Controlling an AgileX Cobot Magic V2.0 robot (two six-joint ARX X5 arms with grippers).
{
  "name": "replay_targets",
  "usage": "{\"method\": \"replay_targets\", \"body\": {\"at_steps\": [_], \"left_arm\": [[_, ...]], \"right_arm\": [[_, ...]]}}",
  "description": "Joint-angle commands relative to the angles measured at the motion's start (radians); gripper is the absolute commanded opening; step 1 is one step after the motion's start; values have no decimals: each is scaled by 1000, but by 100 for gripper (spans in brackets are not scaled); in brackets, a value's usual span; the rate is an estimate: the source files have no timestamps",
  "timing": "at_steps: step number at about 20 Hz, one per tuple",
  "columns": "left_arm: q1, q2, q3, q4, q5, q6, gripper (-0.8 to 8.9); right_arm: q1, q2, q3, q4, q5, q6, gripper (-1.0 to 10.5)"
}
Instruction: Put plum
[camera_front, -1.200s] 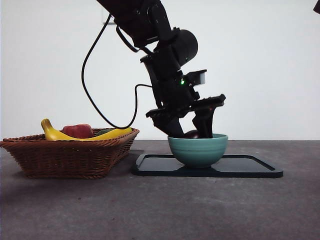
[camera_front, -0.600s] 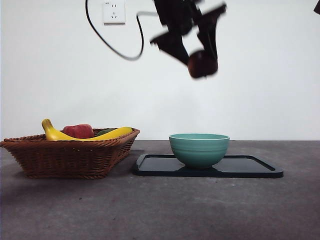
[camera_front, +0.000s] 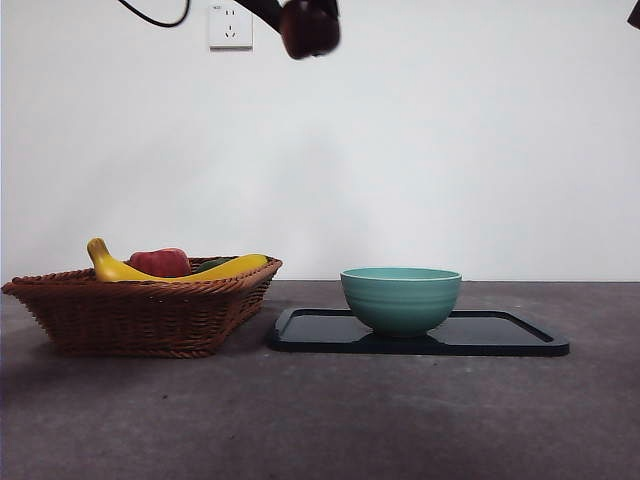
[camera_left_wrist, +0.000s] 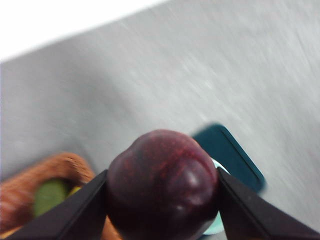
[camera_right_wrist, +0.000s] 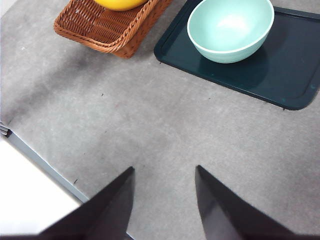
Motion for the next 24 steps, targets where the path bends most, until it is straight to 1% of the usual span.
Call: {"method": "replay_targets", "body": {"at_steps": [1, 3, 4, 10, 14, 17, 20, 24], "left_arm": [[21, 8, 64, -45, -25, -22, 213], [36, 5, 65, -52, -119, -24, 213], [45, 5, 64, -56, -133, -25, 213], [58, 5, -2, -69, -132, -35, 213], [54, -10, -6, -74, -132, -43, 212], [52, -79, -6, -76, -132, -46, 212], [51, -194, -6, -75, -133, -45, 212], [38, -356, -6, -75, -132, -50, 213]], "right_arm": [[5, 4, 7, 10, 0, -12, 194], [5, 4, 7, 22, 0, -13, 194], [5, 4, 7, 31, -1, -15, 194], [5, 4, 7, 36, -3, -19, 194], [5, 4, 7, 29, -3, -19, 194], [5, 4, 7, 30, -3, -19, 194], [5, 4, 7, 30, -2, -20, 194], [5, 4, 7, 37, -2, -45, 194]]}}
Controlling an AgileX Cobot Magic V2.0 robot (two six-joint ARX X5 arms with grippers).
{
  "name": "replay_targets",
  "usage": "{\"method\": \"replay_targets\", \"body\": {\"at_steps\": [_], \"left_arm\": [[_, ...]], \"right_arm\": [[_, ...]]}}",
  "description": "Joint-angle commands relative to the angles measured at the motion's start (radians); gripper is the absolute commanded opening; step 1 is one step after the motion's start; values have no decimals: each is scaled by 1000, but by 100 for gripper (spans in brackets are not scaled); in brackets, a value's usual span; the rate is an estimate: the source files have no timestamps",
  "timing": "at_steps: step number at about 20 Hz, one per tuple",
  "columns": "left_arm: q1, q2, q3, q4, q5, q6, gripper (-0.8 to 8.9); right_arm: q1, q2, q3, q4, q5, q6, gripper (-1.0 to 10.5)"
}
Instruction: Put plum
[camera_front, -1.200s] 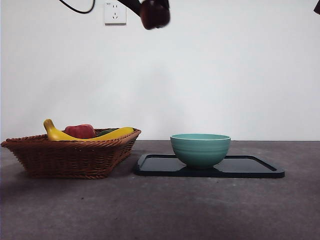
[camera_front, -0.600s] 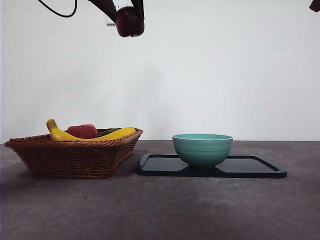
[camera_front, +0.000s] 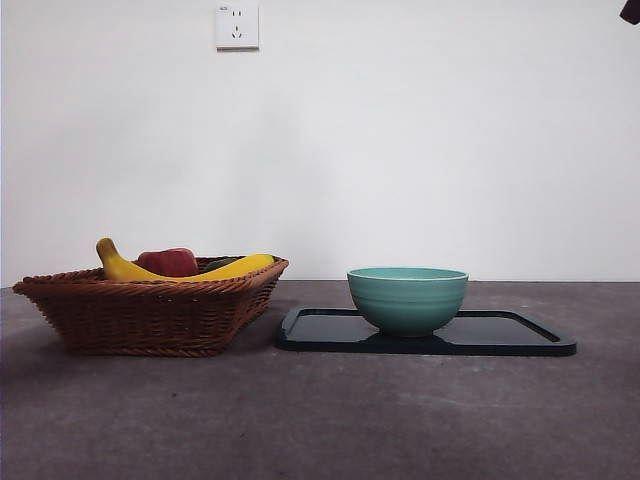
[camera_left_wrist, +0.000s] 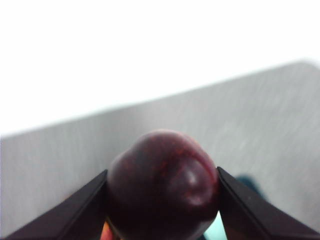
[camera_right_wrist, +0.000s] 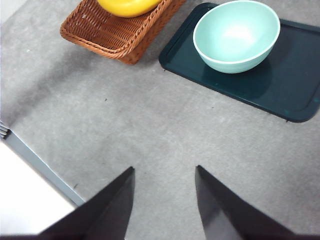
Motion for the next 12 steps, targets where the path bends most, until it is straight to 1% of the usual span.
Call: {"method": "replay_targets", "body": {"at_steps": [1, 4, 6, 7, 9, 12], "left_arm": [[-22, -64, 35, -63, -3, -11, 213], [-28, -193, 26, -63, -3, -13, 213], [-28, -300, -44, -63, -4, -18, 214], [-28, -367, -122, -63, -8, -23, 214], [-28, -515, -335, -63, -61, -41, 217], [-28, -722, -686, -62, -71, -87, 218]], "right_arm": [[5, 4, 7, 12, -2, -20, 194], [5, 4, 7, 11, -2, -20, 194], [5, 4, 7, 11, -2, -20, 194], [5, 4, 7, 11, -2, -20, 194], [5, 4, 7, 12, -1, -21, 194], [5, 4, 7, 19, 1, -21, 194]]}}
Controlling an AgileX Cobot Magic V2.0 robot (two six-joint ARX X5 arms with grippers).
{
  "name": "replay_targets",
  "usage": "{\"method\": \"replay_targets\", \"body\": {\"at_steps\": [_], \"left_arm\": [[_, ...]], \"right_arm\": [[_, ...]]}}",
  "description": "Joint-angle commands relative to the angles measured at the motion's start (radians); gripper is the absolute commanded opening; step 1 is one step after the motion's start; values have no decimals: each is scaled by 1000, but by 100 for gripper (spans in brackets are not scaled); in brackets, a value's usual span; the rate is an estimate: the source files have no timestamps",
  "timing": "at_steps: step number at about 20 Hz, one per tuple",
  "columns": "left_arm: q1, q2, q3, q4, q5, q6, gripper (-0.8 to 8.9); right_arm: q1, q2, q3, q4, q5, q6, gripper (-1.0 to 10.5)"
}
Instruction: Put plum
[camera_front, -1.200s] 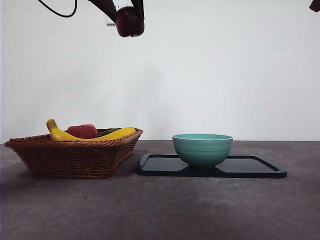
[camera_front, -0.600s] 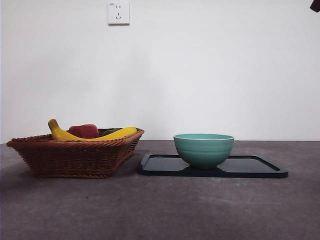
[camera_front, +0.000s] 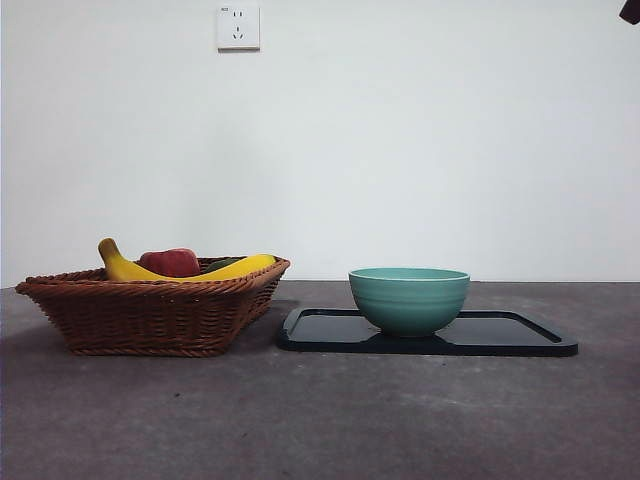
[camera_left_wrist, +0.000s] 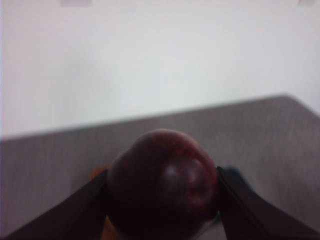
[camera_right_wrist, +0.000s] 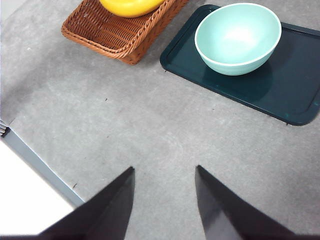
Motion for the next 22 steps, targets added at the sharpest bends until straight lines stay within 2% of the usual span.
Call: {"method": "replay_targets", "body": {"at_steps": [1, 5, 6, 10, 13, 19, 22], "left_arm": [[-5, -102, -231, -62, -6, -51, 218], [-5, -203, -554, -52, -39, -68, 219], [-5, -208, -614, -8, -42, -64, 219], [-5, -211, -839, 322, -8, -40, 217], [0, -130, -904, 418, -8, -9, 218], [32, 114, -918, 588, -1, 90, 218], [91, 209, -925, 645, 142, 91, 218]], "right_arm": [[5, 4, 8, 17, 0, -12, 194], [5, 5, 8, 16, 0, -11, 194], [5, 5, 8, 16, 0, -11, 194], [5, 5, 8, 16, 0, -11, 194], [5, 5, 8, 15, 0, -12, 194], [5, 5, 8, 16, 0, -11, 194], [5, 5, 8, 16, 0, -11, 194]]}}
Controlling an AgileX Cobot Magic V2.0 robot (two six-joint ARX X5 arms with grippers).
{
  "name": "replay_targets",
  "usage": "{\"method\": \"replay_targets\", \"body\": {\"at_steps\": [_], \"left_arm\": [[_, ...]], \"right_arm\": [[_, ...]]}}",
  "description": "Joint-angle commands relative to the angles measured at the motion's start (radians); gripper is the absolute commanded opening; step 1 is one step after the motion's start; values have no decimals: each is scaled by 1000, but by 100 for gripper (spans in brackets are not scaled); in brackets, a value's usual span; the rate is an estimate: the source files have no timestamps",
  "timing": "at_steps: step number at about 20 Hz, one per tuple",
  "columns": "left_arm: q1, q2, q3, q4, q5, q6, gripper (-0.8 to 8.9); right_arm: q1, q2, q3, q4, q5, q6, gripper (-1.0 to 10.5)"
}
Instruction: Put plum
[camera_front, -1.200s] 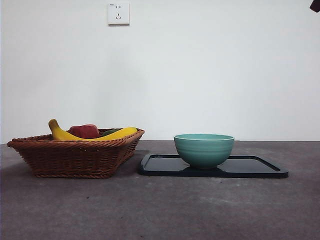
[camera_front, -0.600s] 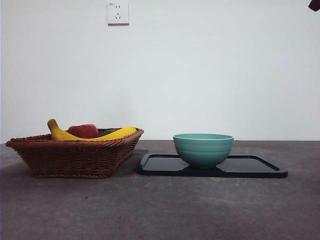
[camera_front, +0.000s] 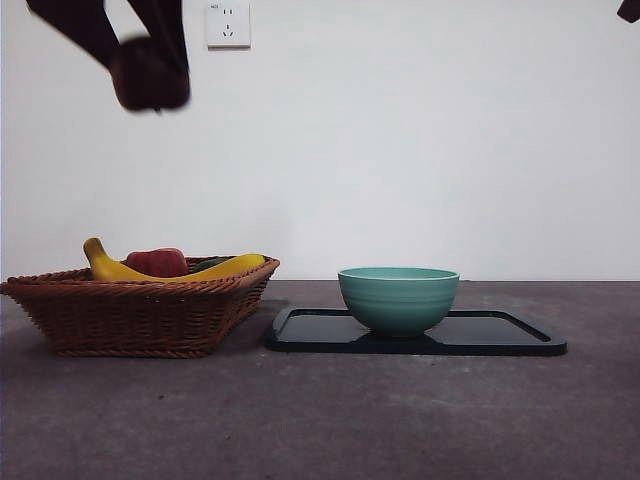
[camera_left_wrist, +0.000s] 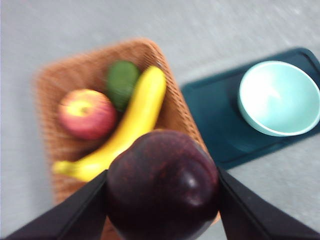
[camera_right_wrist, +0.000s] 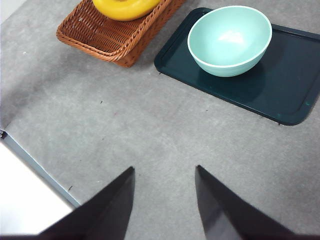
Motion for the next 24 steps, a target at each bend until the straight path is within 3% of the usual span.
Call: {"method": "replay_targets", "body": {"at_steps": [1, 7, 17, 21, 24], "left_arm": [[39, 72, 3, 55, 74, 20, 218], [106, 222, -43, 136, 168, 24, 217], [98, 429, -45, 150, 169, 47, 219], [96, 464, -45, 118, 168, 54, 343], [92, 466, -45, 109, 168, 58, 347]], "right_arm": [[5, 5, 7, 9, 0, -11, 194], [4, 5, 7, 10, 1, -11, 194], [4, 5, 7, 10, 3, 0, 194], [4, 5, 7, 10, 5, 0, 194], [4, 5, 7, 10, 5, 0, 194]]}}
